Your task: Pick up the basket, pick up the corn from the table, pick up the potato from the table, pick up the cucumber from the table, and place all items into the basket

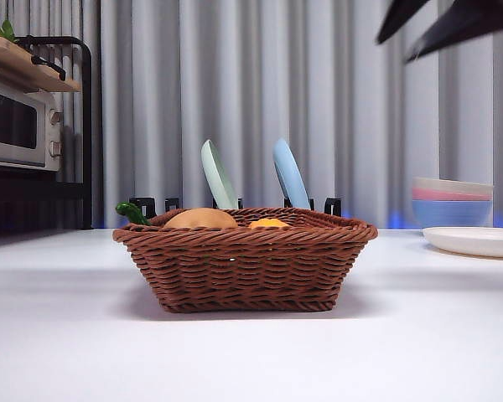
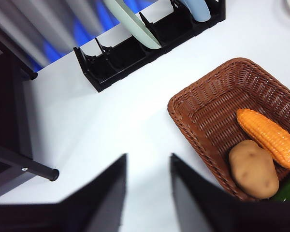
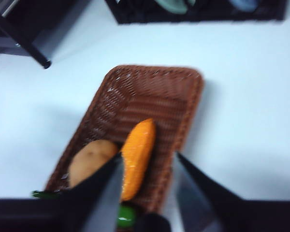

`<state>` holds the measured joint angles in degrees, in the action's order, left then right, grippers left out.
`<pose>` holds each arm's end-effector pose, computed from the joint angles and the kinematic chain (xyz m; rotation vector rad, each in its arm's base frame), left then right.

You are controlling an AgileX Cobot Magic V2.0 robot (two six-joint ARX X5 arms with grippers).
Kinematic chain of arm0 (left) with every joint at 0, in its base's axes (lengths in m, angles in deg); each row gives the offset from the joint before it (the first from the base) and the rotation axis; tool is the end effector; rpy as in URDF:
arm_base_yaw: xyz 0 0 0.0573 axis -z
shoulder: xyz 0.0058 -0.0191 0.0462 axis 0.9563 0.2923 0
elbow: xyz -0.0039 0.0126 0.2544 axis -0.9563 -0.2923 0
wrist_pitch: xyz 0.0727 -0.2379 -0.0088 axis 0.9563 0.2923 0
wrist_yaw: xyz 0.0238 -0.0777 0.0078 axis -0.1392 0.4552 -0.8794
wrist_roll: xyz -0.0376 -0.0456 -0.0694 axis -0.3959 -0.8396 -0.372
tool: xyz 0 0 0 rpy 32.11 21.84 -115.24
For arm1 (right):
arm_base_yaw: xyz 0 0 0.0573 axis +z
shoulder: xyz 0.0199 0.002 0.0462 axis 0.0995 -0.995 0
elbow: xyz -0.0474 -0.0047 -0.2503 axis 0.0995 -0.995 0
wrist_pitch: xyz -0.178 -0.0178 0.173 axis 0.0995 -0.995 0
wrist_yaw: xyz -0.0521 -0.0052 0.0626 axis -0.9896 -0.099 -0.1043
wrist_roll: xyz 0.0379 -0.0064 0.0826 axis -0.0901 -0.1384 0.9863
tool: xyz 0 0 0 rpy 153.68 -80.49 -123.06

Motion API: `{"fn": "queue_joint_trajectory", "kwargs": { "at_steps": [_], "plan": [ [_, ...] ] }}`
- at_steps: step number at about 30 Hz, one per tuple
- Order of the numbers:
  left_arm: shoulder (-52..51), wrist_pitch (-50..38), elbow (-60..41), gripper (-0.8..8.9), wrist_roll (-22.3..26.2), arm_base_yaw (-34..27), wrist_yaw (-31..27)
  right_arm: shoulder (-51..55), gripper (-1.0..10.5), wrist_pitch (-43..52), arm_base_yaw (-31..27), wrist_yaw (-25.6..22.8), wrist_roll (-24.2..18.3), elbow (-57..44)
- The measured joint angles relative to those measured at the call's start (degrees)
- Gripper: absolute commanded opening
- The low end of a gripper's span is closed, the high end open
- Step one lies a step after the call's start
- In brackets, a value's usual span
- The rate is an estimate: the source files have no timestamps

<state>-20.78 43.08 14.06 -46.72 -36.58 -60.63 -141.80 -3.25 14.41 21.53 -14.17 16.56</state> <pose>0.2104 -0.1185 0.3874 0.3817 0.5523 -0.2628 0.2458 0.1107 0.2985 0.1404 0.6254 0.5277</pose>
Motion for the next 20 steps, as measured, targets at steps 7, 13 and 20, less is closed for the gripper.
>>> {"fn": "queue_joint_trajectory", "kwargs": {
  "at_steps": [7,13,20],
  "plan": [
    [-13.11,-17.66,-21.09,-0.09,-0.24,0.0,4.35,7.45,-0.2,-0.87,4.15,-12.5,-4.85,-0.68],
    [-24.72,-29.42,-40.04,-0.09,-1.51,0.0,5.95,15.02,-0.2,5.77,9.68,-17.07,-5.68,-9.53],
    [-32.41,-33.44,-51.19,-0.09,-5.42,0.0,11.56,26.64,-0.1,8.41,15.28,-21.46,-5.16,-23.28]
  ]
}}
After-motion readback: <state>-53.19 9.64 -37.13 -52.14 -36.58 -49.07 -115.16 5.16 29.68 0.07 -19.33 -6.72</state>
